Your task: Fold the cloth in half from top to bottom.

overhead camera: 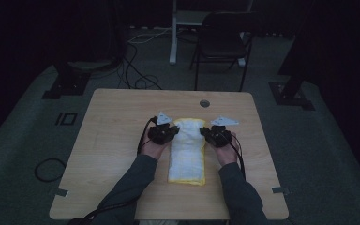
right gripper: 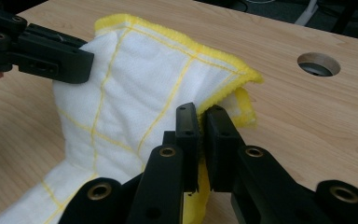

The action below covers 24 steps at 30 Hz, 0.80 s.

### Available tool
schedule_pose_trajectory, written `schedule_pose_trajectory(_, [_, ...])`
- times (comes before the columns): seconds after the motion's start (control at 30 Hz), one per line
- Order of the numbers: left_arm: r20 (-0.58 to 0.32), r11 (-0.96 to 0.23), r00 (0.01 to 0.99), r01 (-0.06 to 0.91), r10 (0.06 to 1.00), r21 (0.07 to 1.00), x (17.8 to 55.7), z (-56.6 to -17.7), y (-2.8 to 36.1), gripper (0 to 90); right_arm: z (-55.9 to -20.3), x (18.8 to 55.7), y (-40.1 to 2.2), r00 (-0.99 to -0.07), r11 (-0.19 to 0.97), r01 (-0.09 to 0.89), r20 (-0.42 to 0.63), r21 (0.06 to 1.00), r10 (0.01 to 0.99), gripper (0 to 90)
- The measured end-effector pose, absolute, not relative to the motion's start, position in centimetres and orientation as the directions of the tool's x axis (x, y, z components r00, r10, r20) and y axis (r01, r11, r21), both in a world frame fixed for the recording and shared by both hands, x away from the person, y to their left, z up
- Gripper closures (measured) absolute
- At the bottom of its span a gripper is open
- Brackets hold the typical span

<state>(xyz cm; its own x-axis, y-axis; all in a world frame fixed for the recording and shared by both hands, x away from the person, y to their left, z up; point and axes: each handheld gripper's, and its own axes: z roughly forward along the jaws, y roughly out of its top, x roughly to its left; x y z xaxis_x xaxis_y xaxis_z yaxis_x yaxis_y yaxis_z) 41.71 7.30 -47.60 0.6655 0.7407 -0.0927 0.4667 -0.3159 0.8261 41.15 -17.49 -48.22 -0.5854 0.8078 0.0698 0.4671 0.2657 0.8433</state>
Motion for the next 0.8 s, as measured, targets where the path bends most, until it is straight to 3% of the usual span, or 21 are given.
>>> schedule_pose_trajectory(0.8, [-0.092,-0.317,0.684,0.448,0.724,0.836,39.9,-47.3,7.8,84.8,-48.0,38.9,-17.6,-0.595,0.245,0.450,0.083,0.859,0.799,85.1])
